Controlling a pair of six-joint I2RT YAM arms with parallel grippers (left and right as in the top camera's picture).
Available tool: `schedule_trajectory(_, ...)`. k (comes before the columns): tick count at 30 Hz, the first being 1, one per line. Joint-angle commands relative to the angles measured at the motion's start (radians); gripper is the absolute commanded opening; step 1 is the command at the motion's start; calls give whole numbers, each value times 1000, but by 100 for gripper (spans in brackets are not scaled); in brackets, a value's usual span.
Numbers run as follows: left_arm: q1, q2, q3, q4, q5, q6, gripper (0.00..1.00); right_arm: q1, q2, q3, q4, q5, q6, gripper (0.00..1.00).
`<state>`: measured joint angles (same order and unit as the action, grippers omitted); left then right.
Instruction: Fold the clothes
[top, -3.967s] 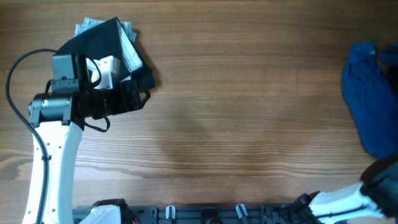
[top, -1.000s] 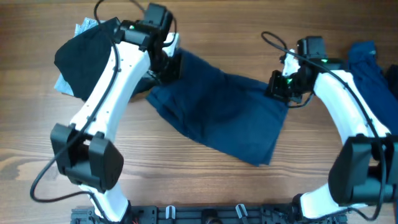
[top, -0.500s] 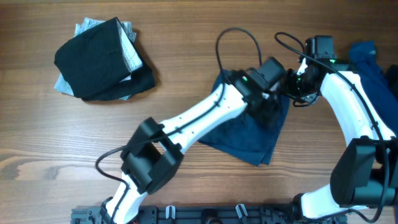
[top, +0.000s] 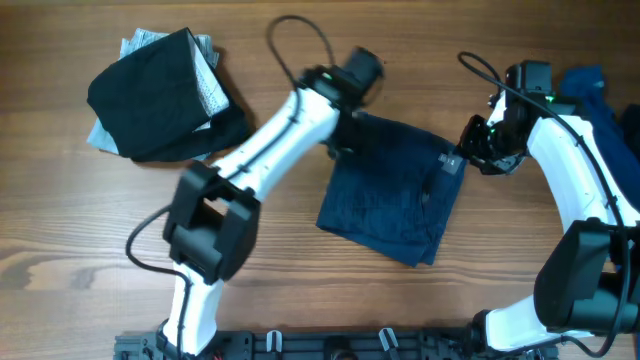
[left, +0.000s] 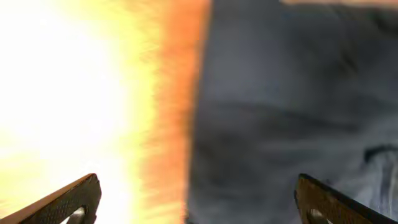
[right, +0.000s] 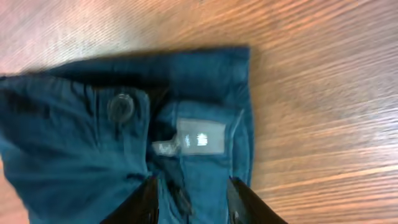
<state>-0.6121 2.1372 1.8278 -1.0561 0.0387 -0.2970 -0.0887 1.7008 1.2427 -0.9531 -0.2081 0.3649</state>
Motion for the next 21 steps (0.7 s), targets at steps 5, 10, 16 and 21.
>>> schedule_trajectory(5, 179, 72, -134, 64, 578, 188, 100, 66, -5, -83, 64, -63, -18, 34)
schedule_trajectory(10, 140, 117, -160, 77, 640, 242, 100, 76, -5, -125, 105, -63, 31, 32)
schedule_trajectory(16, 32, 170, -160, 130, 594, 284, 51, 76, -5, -125, 112, -63, 30, 31)
schedule_trajectory(21, 61, 114, -128, 72, 550, 293, 4, 76, -5, -125, 119, -63, 29, 31)
